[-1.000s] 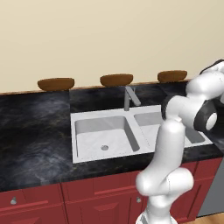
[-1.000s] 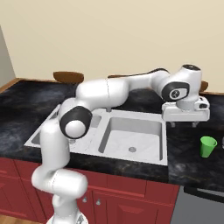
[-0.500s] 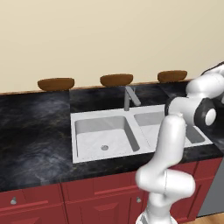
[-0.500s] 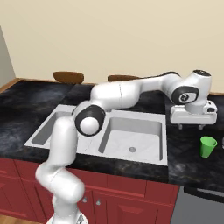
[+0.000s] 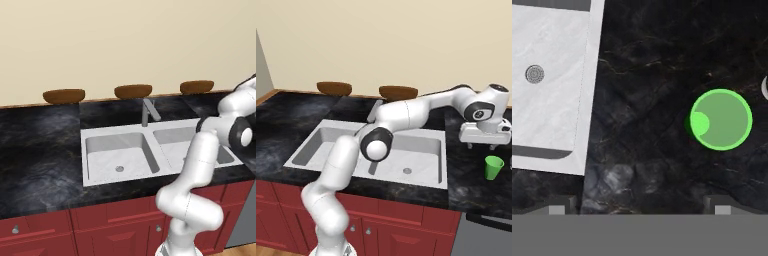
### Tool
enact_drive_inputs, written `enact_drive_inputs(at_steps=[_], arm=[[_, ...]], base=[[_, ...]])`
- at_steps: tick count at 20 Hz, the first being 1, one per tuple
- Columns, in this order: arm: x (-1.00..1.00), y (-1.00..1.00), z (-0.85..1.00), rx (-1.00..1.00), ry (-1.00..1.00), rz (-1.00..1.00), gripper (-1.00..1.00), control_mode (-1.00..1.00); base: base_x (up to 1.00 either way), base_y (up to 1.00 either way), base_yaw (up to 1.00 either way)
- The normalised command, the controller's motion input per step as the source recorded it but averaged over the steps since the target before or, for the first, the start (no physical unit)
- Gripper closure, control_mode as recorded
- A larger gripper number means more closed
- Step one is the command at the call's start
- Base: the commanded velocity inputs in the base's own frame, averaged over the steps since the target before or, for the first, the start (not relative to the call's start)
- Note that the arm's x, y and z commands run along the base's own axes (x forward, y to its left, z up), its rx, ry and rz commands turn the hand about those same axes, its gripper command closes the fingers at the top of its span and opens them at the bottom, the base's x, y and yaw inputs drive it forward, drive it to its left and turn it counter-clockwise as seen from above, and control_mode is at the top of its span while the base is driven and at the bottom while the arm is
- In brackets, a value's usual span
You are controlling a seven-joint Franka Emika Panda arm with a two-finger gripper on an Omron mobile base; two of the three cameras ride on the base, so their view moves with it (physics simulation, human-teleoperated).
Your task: Place the cup in the left basin and the teapot in the right basin of the sink.
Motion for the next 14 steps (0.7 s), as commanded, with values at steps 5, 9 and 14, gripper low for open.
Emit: enact_drive_inputs(at_steps=[5, 9, 14], arm=[[0.22, -0.16, -0.29, 0.01, 0.00, 0.00, -1.00, -1.00], [0.23, -0.12, -0.29, 0.01, 0.00, 0.00, -1.00, -1.00], [0.17, -0.12, -0.26, 0.01, 0.00, 0.00, -1.00, -1.00]], base=[[0.00, 0.00, 0.00], [0.00, 0.00, 0.00], [0.00, 0.00, 0.00]])
